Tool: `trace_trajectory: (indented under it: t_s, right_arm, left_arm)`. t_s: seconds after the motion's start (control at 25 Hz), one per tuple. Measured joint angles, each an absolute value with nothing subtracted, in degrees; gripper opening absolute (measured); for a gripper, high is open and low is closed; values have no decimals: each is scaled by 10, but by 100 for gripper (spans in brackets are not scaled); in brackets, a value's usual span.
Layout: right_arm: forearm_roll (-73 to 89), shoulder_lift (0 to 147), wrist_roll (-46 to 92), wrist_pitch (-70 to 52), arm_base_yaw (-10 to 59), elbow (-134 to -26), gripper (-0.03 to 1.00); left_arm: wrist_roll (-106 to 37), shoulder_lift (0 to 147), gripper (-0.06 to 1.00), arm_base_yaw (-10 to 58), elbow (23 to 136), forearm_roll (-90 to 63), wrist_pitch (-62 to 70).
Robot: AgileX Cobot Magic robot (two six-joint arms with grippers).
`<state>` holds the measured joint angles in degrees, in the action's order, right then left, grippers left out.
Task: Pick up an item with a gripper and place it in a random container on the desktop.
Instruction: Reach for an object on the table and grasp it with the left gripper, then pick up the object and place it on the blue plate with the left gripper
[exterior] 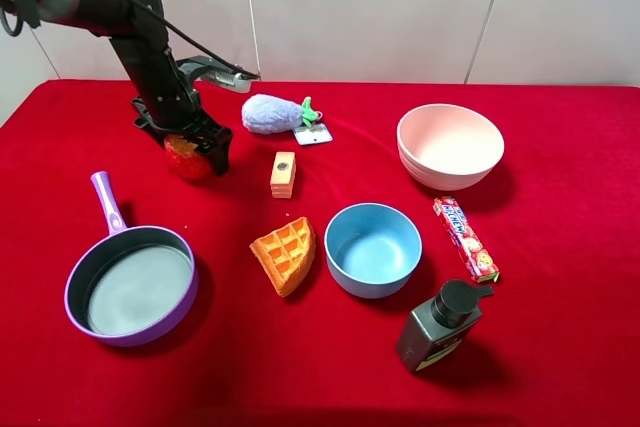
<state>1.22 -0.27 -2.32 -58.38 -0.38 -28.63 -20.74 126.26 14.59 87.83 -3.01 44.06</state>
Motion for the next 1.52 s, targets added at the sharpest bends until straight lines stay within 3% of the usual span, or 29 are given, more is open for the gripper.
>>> trace_trajectory:
  t_s: [0.6,0.72,0.84,1.52]
  right_arm:
    - [12,-3,-23,-584,-4,-286,69]
    - [12,-3,-23,-584,-4,-286,69]
    - [12,-3,-23,-584,-4,-286,69]
    - [12,-3,-23,-584,-4,-286,69]
  left_arm:
    - [-207,1275,97,146,878,-29,418]
    - [-207,1275,88,146,878,-29,418]
    - [-207,1275,71,146,878,-27,417]
    - [-207,1275,71,146,878,-27,417]
